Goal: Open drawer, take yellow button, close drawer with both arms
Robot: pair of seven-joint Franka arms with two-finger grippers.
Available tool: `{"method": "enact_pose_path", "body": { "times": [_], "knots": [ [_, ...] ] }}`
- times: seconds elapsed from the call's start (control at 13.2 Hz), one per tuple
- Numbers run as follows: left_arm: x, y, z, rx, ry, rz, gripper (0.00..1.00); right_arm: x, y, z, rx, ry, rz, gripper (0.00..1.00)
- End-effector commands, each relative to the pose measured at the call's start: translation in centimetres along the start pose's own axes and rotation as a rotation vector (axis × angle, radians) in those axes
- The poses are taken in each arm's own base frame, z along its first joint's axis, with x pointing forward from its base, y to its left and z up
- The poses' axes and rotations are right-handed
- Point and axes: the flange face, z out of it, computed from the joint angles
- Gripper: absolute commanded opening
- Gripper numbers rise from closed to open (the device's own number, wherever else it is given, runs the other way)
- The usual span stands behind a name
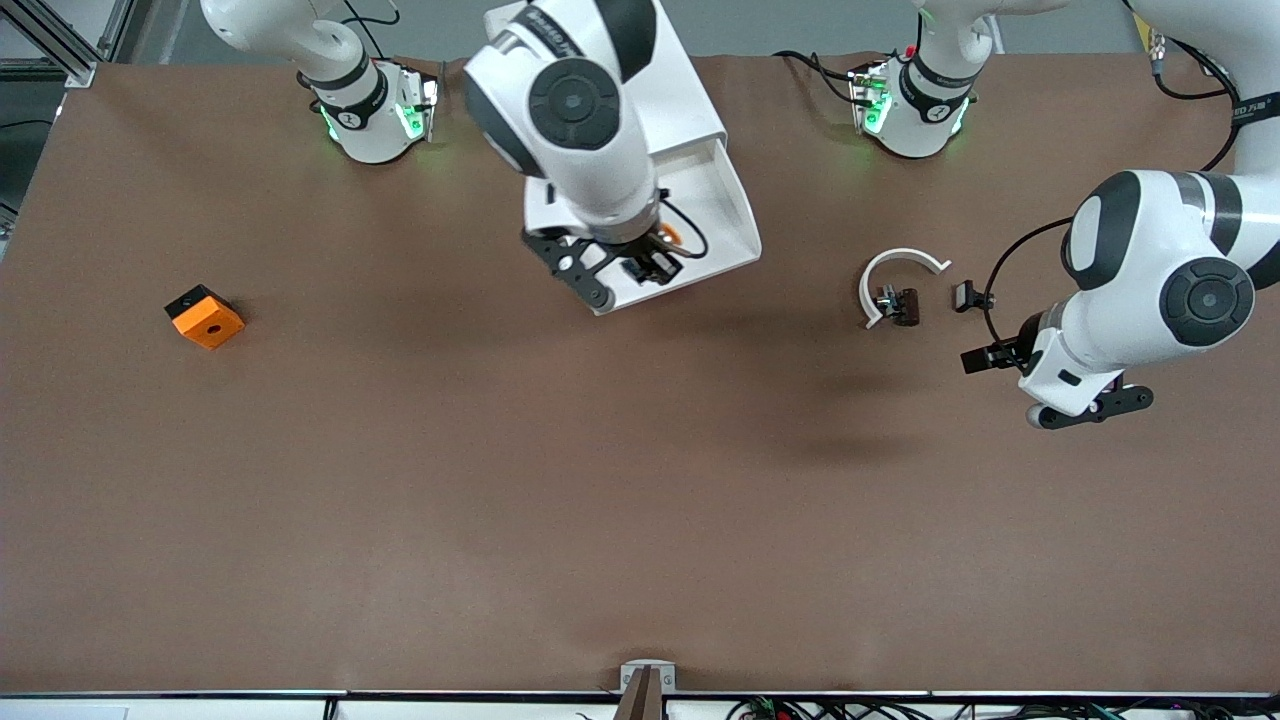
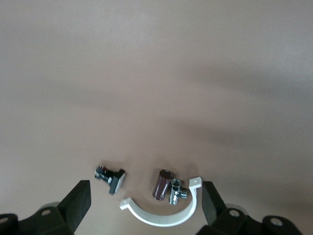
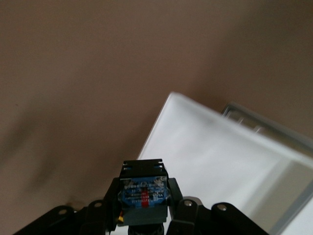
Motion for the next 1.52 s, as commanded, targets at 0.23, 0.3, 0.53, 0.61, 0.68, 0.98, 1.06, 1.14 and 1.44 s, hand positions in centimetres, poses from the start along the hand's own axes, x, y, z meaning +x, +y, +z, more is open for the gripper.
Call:
{"method": "enact_pose_path", "body": {
  "times": [0.23, 0.3, 0.53, 0.61, 0.68, 0.98, 1.06, 1.14, 1.44],
  "knots": [
    [-0.6, -0.7, -1.4, 0.049, 0.155, 0.212, 1.00, 15.1, 8.8, -3.5, 0.015, 0.043, -0.240, 0.00],
    [-0.4, -1.3, -1.5, 0.047, 0.156, 0.205, 1.00, 17.1, 10.4, -3.5, 0.012, 0.039, -0.298, 0.00],
    [-0.3, -1.3, -1.6, 0.040, 0.150, 0.204, 1.00, 23.1, 15.3, -1.2, -0.090, 0.059, -0.426, 0.00],
    [-0.2, -1.3, -1.6, 0.040, 0.151, 0.213, 1.00, 24.6, 16.8, -0.1, -0.100, 0.089, -0.449, 0.00],
    [-0.2, -1.2, -1.6, 0.039, 0.151, 0.227, 1.00, 26.0, 18.3, 1.4, -0.102, 0.094, -0.468, 0.00],
    [0.4, -1.2, -2.3, 0.030, 0.165, 0.225, 1.00, 32.7, 23.8, 5.4, -0.086, 0.130, -0.580, 0.00],
    [0.3, -1.4, -3.2, 0.014, 0.178, 0.214, 1.00, 35.2, 25.8, 6.0, -0.098, 0.154, -0.592, 0.00],
    [0.2, -1.4, -3.8, -0.015, 0.185, 0.200, 1.00, 36.8, 27.2, 6.3, -0.101, 0.173, -0.622, 0.00],
    [-0.9, -0.6, -6.0, -0.043, 0.204, 0.175, 1.00, 41.7, 31.6, 10.3, -0.093, 0.189, -0.595, 0.00]
  ]
}}
